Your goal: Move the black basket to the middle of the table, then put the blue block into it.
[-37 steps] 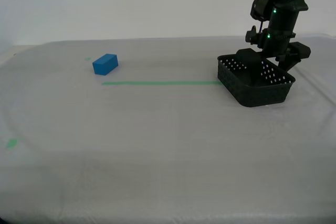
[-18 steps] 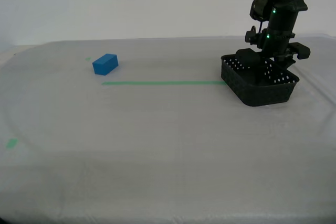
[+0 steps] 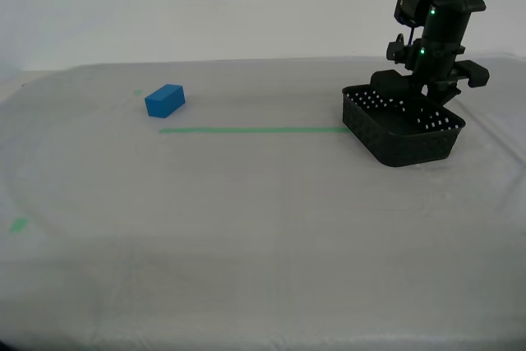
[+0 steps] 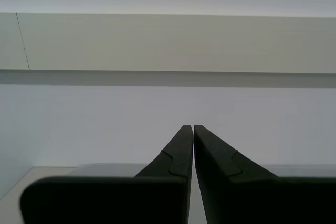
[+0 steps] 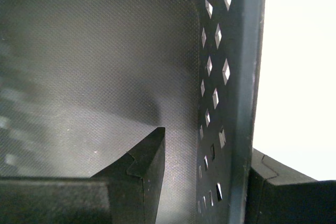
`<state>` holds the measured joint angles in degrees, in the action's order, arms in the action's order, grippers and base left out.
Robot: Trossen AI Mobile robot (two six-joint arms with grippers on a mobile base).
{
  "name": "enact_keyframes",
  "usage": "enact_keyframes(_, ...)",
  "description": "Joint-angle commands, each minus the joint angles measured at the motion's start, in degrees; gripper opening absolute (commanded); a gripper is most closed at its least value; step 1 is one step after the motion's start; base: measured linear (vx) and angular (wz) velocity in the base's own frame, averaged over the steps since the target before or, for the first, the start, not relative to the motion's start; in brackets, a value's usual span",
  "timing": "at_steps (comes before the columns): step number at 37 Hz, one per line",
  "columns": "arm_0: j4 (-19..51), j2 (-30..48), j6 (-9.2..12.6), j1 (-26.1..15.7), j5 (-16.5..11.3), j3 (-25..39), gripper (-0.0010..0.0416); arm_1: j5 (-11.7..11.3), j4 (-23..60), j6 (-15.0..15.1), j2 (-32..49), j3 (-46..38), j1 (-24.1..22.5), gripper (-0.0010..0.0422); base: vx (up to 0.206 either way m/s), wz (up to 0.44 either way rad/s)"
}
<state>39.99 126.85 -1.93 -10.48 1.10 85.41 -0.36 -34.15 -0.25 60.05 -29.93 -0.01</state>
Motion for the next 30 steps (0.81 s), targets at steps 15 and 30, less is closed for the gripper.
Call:
enact_keyframes(15, -0.55, 0.17, 0.2, -0.02, 0.7, -0.02, 0.0116, -0.02, -0.22, 0.11, -0.02, -0.04, -0.02, 0.0, 0.0, 0.0)
enact_keyframes(30, -0.39, 0.17, 0.92, -0.02, 0.7, -0.02, 0.0114, -0.02, -0.22, 0.11, -0.02, -0.04, 0.0, 0.0, 0.0, 0.0)
